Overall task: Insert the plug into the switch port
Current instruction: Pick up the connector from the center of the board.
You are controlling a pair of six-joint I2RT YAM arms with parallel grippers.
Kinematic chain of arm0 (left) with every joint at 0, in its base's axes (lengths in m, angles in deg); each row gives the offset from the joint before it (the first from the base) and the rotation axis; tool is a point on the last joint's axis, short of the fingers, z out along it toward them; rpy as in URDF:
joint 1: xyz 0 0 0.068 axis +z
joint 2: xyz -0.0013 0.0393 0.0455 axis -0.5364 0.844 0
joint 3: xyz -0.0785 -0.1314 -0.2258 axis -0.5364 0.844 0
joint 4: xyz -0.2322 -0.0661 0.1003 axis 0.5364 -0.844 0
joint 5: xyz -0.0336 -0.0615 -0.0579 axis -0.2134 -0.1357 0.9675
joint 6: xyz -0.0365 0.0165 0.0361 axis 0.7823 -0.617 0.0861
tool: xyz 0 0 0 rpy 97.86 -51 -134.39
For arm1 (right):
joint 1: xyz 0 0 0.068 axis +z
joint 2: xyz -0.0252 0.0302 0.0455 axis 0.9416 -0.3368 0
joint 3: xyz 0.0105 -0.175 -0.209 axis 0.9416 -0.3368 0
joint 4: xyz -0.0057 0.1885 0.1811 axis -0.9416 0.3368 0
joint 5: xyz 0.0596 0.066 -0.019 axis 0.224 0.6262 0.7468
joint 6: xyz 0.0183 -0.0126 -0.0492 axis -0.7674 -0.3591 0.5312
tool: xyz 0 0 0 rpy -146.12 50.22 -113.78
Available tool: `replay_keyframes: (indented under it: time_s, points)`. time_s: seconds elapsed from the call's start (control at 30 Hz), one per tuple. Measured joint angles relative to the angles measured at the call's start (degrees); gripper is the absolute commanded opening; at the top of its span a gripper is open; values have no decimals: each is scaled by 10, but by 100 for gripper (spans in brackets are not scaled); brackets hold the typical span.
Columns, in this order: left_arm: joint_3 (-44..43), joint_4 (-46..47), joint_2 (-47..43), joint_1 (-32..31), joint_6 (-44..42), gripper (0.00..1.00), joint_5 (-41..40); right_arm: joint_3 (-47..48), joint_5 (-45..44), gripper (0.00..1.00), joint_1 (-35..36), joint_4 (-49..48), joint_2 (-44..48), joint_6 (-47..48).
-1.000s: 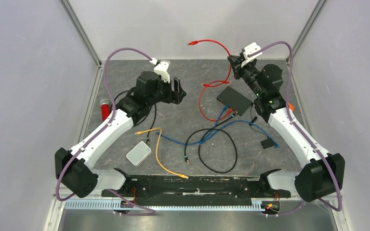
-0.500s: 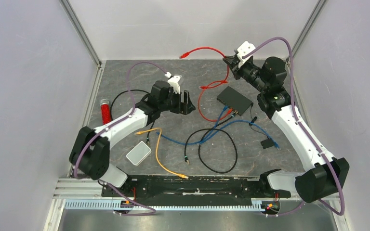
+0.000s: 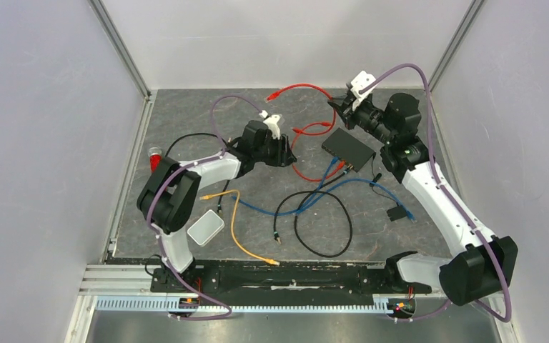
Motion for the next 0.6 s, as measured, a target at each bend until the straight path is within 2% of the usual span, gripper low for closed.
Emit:
replay_keyframes:
  time_s: [0.13, 0.37, 0.6]
  points:
    - [-18, -28, 14, 2, 7, 46, -39, -18, -16, 0, -10, 5, 9, 2]
    - [-31, -85, 22, 10, 23, 46, -101, -1, -79, 0, -35, 48, 12, 39]
    - [-61, -129, 48, 10, 26, 48, -118, 4, -91, 0, -35, 65, 27, 55]
